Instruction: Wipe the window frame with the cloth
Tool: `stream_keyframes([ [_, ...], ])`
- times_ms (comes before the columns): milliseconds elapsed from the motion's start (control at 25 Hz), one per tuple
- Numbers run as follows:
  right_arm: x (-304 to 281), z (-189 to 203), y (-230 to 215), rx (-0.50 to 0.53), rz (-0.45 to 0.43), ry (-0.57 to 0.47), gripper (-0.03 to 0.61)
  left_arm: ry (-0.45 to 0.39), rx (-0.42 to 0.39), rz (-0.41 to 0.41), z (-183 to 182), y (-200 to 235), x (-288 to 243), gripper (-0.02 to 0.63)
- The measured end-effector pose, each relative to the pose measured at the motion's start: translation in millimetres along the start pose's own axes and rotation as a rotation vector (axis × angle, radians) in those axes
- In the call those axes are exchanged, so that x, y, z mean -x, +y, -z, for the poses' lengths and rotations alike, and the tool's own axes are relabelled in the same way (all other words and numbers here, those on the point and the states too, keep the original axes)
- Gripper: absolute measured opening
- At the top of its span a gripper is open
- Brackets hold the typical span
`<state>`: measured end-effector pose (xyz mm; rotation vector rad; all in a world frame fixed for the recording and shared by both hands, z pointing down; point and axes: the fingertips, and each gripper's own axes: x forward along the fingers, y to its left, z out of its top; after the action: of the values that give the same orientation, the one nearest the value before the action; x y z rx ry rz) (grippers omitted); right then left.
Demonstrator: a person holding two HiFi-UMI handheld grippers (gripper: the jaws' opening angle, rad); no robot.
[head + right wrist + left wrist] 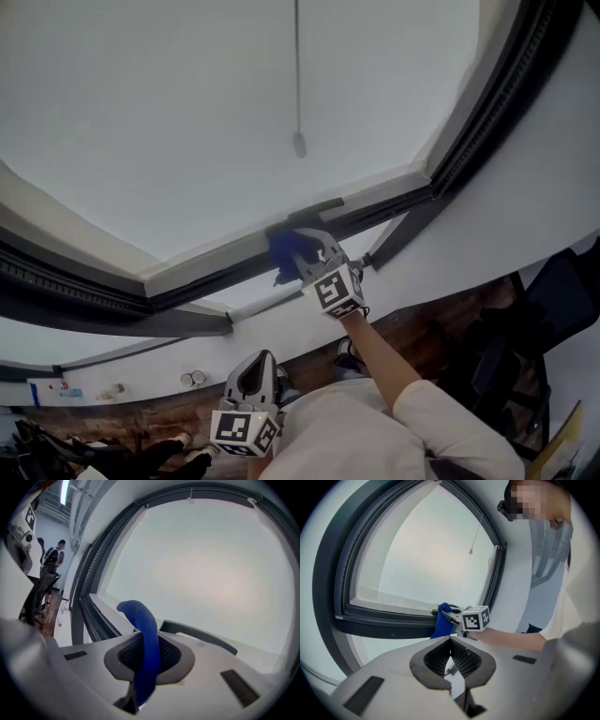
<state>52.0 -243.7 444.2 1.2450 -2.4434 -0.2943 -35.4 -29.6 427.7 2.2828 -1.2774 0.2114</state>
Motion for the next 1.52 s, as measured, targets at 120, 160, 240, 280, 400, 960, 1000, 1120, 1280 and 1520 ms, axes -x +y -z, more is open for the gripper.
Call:
stream_keyframes([
  [120,0.2,3.3,1.2,0.087,-0.038,0.009,0.044,-0.021,0.005,-0.019,-0.9,-35.4,-26.0,0.008],
  [160,1.2,6.5,1.4,0.098,-0.051,0.026,0.044,-0.025,0.009,-0.026,0.0,-45.7,-33.5,0.008],
  [240,3.6,15.7,-0.9,0.065,-0.073,0.055,0.044,-0.03,0.016,-0.04,2.3,-63.9,-46.3,0.008],
  [280,5.2,20.3,-4.0,0.035,-0.077,0.059,0.044,-0.032,0.015,-0.046,2.9,-71.8,-51.5,0.008],
  [400,10.9,27.8,-20.0,0.006,-0.073,0.057,0.044,-0.041,0.009,-0.044,3.2,-91.7,-65.0,0.008],
  [960,26.4,49.1,-57.3,-0.029,-0.007,0.133,0.044,-0.035,-0.027,0.022,-7.0,-103.7,-73.6,0.009],
  [1000,29.6,53.5,-64.9,-0.039,0.017,0.145,0.044,-0.034,-0.032,0.037,-9.1,-102.3,-73.4,0.008],
  [1120,33.9,59.8,-75.5,-0.062,0.035,0.158,0.044,-0.021,-0.027,0.065,-10.2,-95.4,-73.4,0.009],
  [1280,26.3,54.1,-70.7,-0.055,0.006,0.139,0.044,0.003,-0.036,0.113,-10.2,-100.6,-83.7,0.008],
  [1520,27.5,53.9,-71.8,-0.06,0.002,0.14,0.044,0.02,-0.076,0.204,-18.0,-120.3,-98.2,0.008],
])
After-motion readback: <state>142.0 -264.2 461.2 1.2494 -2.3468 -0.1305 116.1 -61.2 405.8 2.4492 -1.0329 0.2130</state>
